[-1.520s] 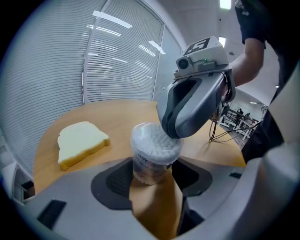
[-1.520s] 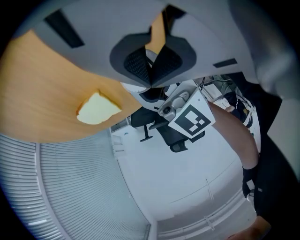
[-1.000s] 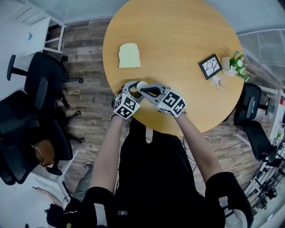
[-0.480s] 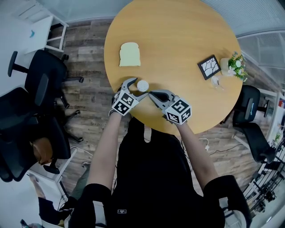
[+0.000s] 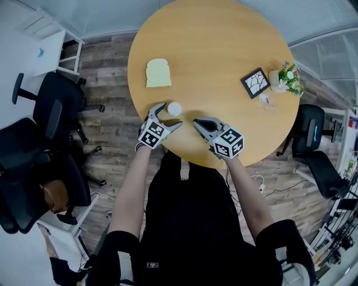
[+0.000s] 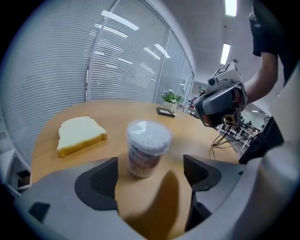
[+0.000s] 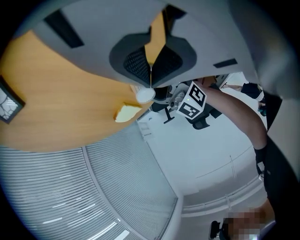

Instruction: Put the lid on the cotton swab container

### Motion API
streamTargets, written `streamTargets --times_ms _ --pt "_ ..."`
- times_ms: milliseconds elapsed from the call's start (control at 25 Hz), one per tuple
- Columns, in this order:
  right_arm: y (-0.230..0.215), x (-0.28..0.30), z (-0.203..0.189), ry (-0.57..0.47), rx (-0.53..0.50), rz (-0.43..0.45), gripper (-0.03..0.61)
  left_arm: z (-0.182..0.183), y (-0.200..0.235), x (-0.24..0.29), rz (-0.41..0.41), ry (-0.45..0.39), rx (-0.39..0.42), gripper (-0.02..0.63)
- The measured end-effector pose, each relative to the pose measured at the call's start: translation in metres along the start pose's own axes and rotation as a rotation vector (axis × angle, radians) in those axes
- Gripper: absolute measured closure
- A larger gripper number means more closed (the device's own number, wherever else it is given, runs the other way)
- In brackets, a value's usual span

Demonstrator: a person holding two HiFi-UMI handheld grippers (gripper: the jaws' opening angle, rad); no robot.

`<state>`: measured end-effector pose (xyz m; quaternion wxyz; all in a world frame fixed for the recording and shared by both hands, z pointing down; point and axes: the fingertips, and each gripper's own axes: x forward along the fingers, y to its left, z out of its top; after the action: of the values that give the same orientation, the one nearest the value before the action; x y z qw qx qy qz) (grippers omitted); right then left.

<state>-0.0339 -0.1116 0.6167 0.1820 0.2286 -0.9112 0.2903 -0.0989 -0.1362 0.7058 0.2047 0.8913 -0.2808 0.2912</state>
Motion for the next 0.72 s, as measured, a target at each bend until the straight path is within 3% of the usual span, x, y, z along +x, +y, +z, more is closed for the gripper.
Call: streamTargets --times_ms 200,360,720 --pt "-0.004 -0.020 -0.002 -0.032 0.024 -0.051 0.574 -0.021 -0.003 -0.015 0.037 0.046 -0.095 0.192" --pt "0.005 -0.027 -0.003 -0.040 0.010 -0.063 0.574 -0.033 -0.014 -0.038 0.047 0.060 -0.060 0.193" --pt "0.040 -0.029 -0.005 -0.026 -0.076 -0.066 0.574 -0.026 -0.032 -0.097 0.089 -0.024 -0.041 0.195"
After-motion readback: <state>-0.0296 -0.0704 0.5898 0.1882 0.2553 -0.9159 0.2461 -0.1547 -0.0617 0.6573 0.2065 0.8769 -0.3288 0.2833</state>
